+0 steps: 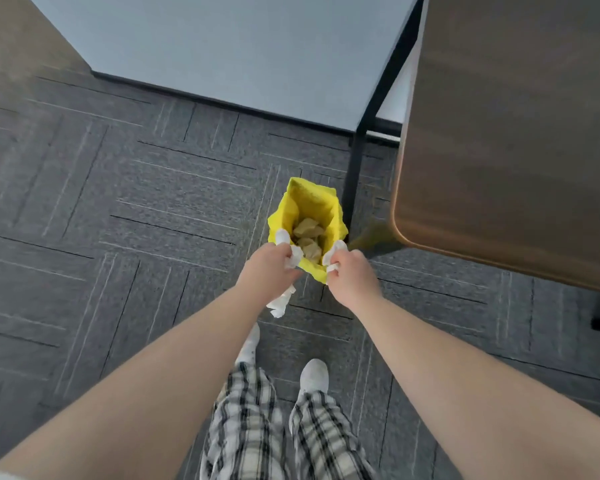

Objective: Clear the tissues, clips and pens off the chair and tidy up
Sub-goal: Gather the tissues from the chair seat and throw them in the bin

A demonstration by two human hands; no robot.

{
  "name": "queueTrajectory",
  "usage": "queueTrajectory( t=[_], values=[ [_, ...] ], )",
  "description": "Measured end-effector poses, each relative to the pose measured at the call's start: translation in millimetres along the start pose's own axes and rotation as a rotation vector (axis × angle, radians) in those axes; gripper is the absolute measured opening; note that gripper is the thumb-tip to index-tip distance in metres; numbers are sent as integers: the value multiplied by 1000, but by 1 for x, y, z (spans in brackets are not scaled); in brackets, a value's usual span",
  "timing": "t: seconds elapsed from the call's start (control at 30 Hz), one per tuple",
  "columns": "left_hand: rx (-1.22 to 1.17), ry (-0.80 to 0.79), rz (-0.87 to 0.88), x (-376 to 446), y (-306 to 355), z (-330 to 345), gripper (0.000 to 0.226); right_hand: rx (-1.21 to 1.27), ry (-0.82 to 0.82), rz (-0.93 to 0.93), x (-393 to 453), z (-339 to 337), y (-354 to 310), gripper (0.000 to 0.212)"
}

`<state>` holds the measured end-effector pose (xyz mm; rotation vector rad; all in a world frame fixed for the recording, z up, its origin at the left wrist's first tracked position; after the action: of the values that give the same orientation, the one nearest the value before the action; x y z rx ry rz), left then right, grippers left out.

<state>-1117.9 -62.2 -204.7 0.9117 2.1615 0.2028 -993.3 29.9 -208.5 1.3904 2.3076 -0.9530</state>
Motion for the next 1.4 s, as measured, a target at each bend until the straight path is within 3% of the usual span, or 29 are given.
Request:
queueTrajectory(
  t=[0.37, 0.67, 1.0, 1.17, 1.4],
  values=[
    [0, -140, 64, 160, -34, 25, 43, 117, 31, 277, 123, 56, 13, 27],
    [2, -251, 176, 226, -19, 66, 46, 263, 38, 417, 182, 87, 36, 32],
    [107, -401, 231, 219, -14, 53, 75, 256, -29, 408, 173, 83, 25, 47],
    [333, -483, 232, 199, -20, 36, 82, 203, -49, 349, 149, 70, 5, 42],
    [569, -528, 304, 153, -3, 12, 81, 216, -39, 338, 91, 49, -4, 54]
  ],
)
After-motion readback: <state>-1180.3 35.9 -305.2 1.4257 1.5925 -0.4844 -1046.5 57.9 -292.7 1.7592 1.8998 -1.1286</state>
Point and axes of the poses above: each hand's wrist, its own x-axis towards the middle knuckle, its own z-axis out of the palm, y = z × x, the point moved 9 cm from there along x, towards the middle knuckle, and after that the axes turned 2 degrees about x, right-handed, at the moved point
